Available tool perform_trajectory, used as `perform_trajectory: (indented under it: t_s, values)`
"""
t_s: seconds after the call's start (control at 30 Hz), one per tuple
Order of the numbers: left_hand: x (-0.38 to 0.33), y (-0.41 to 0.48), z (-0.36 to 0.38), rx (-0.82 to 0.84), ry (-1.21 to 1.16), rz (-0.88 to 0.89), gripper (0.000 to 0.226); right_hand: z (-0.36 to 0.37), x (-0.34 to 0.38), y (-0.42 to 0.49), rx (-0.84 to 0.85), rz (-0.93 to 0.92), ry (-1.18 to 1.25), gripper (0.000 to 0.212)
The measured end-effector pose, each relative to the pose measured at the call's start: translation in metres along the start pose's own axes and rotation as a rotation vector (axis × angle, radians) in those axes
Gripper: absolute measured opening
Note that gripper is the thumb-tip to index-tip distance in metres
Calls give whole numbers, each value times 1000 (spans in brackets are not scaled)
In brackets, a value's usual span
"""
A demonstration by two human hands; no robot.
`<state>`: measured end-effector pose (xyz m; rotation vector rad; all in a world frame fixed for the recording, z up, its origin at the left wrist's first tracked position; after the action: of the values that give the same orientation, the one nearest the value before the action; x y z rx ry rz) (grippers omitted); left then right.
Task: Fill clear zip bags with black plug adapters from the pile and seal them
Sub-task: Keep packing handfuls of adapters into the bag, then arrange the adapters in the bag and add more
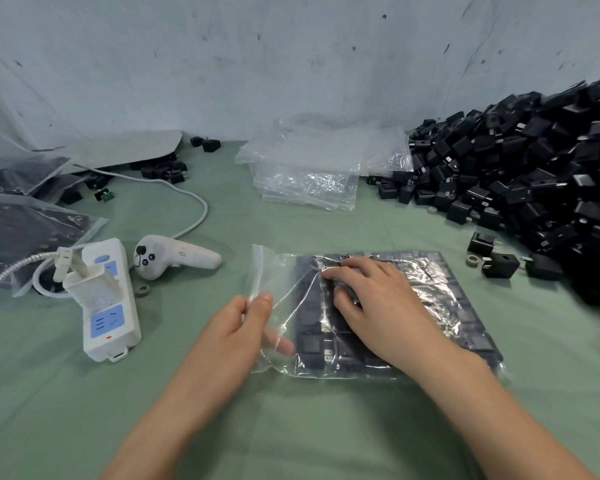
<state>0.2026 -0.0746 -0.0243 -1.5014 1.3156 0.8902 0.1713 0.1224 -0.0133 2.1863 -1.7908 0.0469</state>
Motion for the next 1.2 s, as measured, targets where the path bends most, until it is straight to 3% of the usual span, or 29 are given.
perform_trajectory:
  t_s: [0.13, 0.43, 0.6, 0.7, 0.9, 1.07, 1.2]
  values:
    - [0, 4, -23, -200, 16, 25, 36, -1, 1, -1, -4, -8, 14, 40]
    - [15, 8, -41, -423, -134, -24, 30, -28, -11, -4, -157, 56, 249, 33]
    - [-24, -11, -41, -571, 4, 276, 23, -52, -61, -12, -245, 221, 303, 31]
    - [-65, -26, -3, -463, 77, 519, 23, -64, -106, -28, -295, 369, 323, 31]
    - [-144, -2, 170, 78, 351, 735, 50, -74, -189, -79, -568, 803, 733, 19]
    - [-153, 60, 293, 356, 716, 590, 97, -55, -225, -107, -719, 1128, 1256, 14]
    - [-135, 89, 342, 495, 852, 496, 104, -49, -236, -110, -739, 1179, 1310, 11]
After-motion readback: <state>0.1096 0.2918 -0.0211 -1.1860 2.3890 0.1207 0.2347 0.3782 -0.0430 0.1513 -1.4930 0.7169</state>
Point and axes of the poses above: each hand's wrist, its own y-axis towards the middle knuckle, its own z-axis out of the palm, x = y × z, the point moved 8 cm from there along y, towards the middle knuckle, and after that the axes turned 9 degrees about -y, right-handed, at the moved point
